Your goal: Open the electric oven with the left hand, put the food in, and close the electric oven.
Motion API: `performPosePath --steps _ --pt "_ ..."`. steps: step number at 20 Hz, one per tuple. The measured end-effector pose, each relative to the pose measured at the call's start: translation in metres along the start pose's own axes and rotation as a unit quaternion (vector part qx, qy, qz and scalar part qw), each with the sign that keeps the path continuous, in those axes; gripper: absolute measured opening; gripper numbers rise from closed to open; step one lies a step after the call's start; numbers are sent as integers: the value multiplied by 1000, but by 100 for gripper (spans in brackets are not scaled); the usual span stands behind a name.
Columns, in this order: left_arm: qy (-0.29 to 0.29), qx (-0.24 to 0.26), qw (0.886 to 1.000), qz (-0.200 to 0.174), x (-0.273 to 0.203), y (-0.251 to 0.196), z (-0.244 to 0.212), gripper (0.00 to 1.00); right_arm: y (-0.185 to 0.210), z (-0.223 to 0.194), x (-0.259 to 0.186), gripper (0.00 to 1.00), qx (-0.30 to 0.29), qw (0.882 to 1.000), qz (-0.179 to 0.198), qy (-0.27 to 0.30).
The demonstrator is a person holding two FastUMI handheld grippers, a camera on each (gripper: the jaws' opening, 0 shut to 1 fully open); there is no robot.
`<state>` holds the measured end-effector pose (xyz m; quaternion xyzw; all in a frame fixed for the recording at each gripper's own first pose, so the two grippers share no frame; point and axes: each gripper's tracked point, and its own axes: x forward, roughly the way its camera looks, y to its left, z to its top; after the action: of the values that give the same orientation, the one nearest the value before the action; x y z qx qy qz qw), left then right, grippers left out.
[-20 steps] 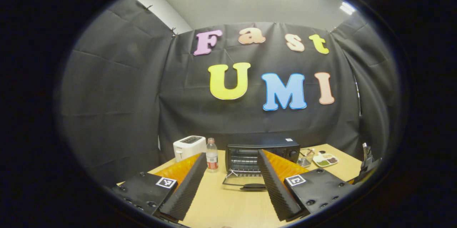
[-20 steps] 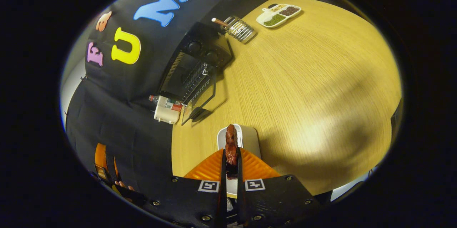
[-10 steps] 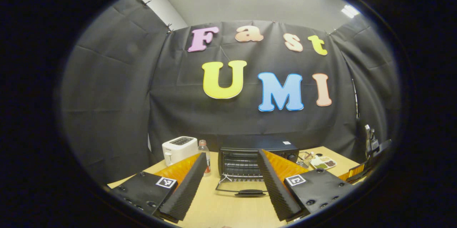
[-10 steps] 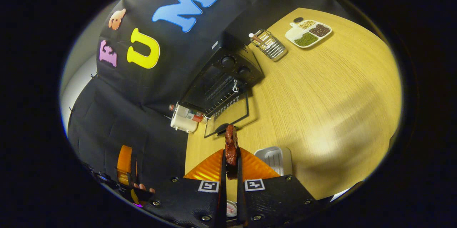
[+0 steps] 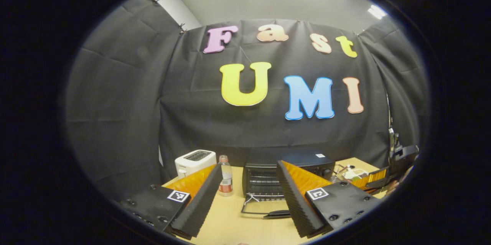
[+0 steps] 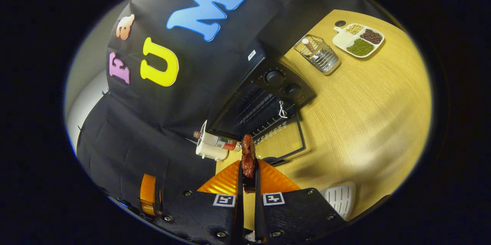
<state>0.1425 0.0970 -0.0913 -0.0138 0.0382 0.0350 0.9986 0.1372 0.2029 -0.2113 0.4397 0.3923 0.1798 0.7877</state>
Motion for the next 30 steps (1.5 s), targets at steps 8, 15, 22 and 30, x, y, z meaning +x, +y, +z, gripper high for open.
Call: performPosePath --steps 8,15,22,30 --pt "16 7 1000 17 22 35 -15 99 21 15 70 12 -5 999 12 -30" --pt "30 27 999 33 36 72 -24 91 25 23 133 12 -14 997 21 -68" --pt "42 40 997 46 40 95 -34 95 23 43 179 12 -39 992 22 -115" --pt "45 52 996 59 43 104 -38 95 3 56 204 11 -46 991 -3 -125"
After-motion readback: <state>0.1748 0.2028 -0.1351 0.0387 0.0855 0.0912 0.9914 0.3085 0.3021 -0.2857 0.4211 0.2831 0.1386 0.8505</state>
